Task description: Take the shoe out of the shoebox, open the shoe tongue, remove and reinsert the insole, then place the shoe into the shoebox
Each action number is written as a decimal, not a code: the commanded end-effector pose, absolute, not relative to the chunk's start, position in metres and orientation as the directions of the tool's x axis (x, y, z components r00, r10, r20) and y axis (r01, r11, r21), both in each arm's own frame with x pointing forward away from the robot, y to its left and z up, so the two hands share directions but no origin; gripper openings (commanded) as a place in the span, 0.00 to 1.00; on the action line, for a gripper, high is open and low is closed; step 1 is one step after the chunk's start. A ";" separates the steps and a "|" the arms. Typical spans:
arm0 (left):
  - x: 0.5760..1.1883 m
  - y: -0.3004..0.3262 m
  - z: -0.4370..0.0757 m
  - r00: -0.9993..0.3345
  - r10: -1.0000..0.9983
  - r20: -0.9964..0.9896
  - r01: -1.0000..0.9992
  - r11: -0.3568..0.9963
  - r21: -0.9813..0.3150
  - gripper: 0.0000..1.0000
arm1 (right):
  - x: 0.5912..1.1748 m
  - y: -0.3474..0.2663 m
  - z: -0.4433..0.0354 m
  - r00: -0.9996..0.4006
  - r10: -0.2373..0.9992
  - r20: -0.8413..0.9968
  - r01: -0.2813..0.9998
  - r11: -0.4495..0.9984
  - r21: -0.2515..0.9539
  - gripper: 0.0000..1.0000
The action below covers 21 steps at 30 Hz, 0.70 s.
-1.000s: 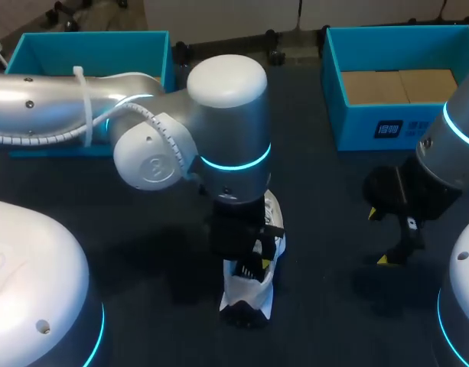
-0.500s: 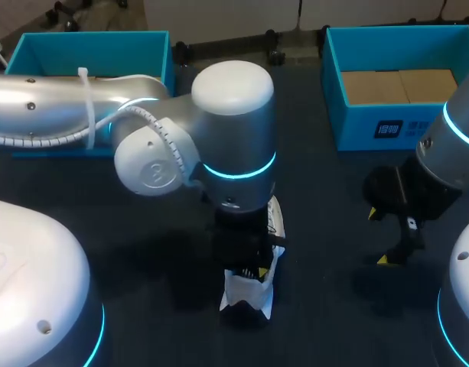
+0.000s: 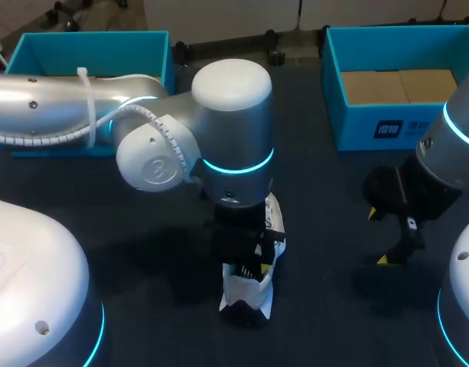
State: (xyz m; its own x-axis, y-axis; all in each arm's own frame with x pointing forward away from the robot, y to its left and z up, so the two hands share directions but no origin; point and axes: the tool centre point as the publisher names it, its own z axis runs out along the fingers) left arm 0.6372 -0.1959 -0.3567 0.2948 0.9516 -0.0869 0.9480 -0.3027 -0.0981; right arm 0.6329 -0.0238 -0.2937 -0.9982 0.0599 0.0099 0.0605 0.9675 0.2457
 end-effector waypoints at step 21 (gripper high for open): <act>0.642 -0.191 -0.313 0.312 0.942 -0.124 0.938 -0.326 -0.114 0.71 | 0.632 -0.024 -0.294 -0.998 0.061 0.007 0.061 0.967 0.246 1.00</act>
State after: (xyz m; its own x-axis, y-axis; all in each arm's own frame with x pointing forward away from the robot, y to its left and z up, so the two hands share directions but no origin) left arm 0.6420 -0.1950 -0.3169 0.3120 0.9425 -0.1200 0.9378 -0.3258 -0.1204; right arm 0.6329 -0.0237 -0.2938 -0.9982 0.0599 0.0099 0.0605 0.9675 0.2457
